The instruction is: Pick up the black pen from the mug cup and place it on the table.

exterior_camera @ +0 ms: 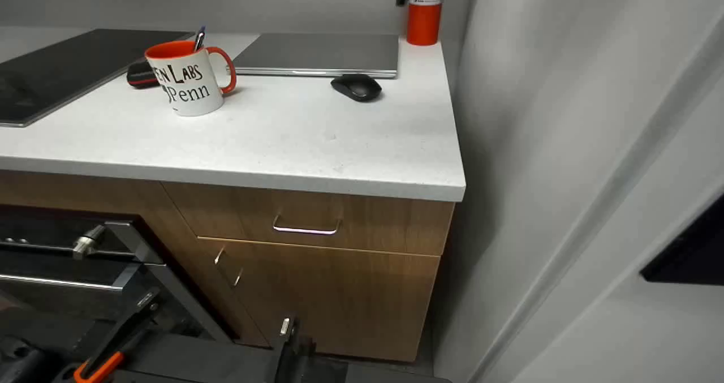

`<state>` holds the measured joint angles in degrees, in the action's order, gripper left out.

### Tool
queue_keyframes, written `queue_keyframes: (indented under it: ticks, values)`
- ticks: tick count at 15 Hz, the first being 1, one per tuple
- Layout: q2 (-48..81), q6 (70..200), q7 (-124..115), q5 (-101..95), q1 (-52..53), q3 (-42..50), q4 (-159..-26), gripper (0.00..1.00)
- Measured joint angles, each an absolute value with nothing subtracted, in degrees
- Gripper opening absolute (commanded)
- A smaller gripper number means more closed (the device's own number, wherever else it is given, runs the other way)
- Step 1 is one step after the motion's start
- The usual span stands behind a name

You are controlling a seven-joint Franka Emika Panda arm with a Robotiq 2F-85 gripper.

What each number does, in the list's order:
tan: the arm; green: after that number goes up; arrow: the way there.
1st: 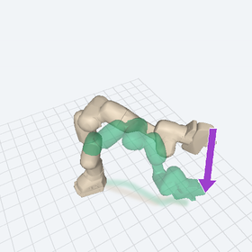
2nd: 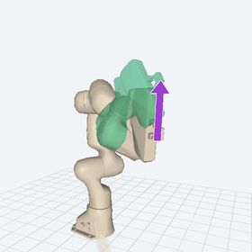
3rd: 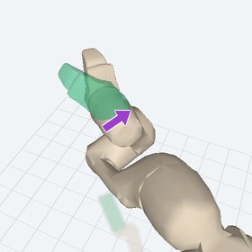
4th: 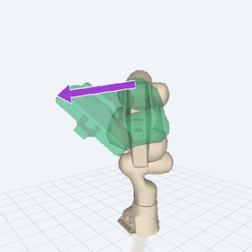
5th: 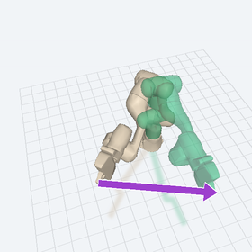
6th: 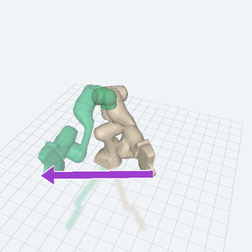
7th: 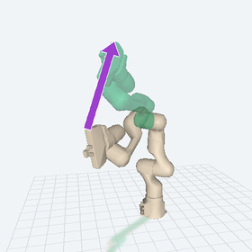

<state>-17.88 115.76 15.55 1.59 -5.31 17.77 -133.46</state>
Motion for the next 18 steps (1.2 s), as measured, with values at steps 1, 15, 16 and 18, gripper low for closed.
queue_keyframes:
  ticks: [1, 15, 16, 18]
  values:
    - [-17.87, 115.76, 15.55, 1.59, -5.31, 17.77, -133.47, 1.00]
    - [-19.75, 115.76, 15.46, 10.87, -2.71, 10.93, -133.65, 1.00]
    - [-20.04, 115.76, 15.36, 13.02, -1.88, 10.08, -133.66, 1.00]
    - [-20.37, 115.77, 15.12, 17.01, -0.45, 8.51, -133.65, 1.00]
